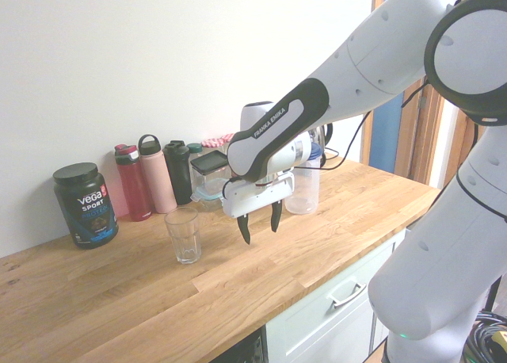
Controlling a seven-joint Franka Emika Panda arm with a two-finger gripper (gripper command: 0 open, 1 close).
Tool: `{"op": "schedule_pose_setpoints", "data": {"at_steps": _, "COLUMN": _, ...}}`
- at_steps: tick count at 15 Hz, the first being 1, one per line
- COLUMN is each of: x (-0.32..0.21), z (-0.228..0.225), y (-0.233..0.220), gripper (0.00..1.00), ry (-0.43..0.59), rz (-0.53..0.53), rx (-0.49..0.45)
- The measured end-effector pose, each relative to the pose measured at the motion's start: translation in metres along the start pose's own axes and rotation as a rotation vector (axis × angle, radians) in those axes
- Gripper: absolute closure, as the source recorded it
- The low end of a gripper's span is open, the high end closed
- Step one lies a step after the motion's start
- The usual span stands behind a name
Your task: Pour me some water
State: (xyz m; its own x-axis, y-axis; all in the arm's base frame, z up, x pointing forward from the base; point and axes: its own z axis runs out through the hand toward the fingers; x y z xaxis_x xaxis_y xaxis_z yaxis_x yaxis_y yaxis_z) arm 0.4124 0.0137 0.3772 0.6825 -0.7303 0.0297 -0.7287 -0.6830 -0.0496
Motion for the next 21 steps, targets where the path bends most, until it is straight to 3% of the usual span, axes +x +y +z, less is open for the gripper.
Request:
{"op": "schedule_pose_setpoints", "data": {"at_steps": 4, "x": 0.003, "z": -0.014, "y": 0.002, "gripper": 0.0, "ry": 0.027, "rz": -0.012, "rx": -0.009}}
{"op": "schedule_pose_setpoints", "data": {"at_steps": 9, "x": 0.011, "z": -0.123, "y": 0.047, "gripper": 0.0, "ry": 0.122, "rz": 0.07, "rx": 0.052}}
{"op": "schedule_pose_setpoints", "data": {"at_steps": 12, "x": 0.027, "z": -0.153, "y": 0.085, "gripper": 0.0, "ry": 0.156, "rz": 0.14, "rx": 0.072}}
{"op": "schedule_pose_setpoints", "data": {"at_steps": 17, "x": 0.064, "z": -0.164, "y": 0.148, "gripper": 0.0, "ry": 0.227, "rz": 0.225, "rx": 0.128}}
{"op": "schedule_pose_setpoints", "data": {"at_steps": 21, "x": 0.095, "z": -0.138, "y": 0.159, "gripper": 0.0, "ry": 0.293, "rz": 0.243, "rx": 0.155}}
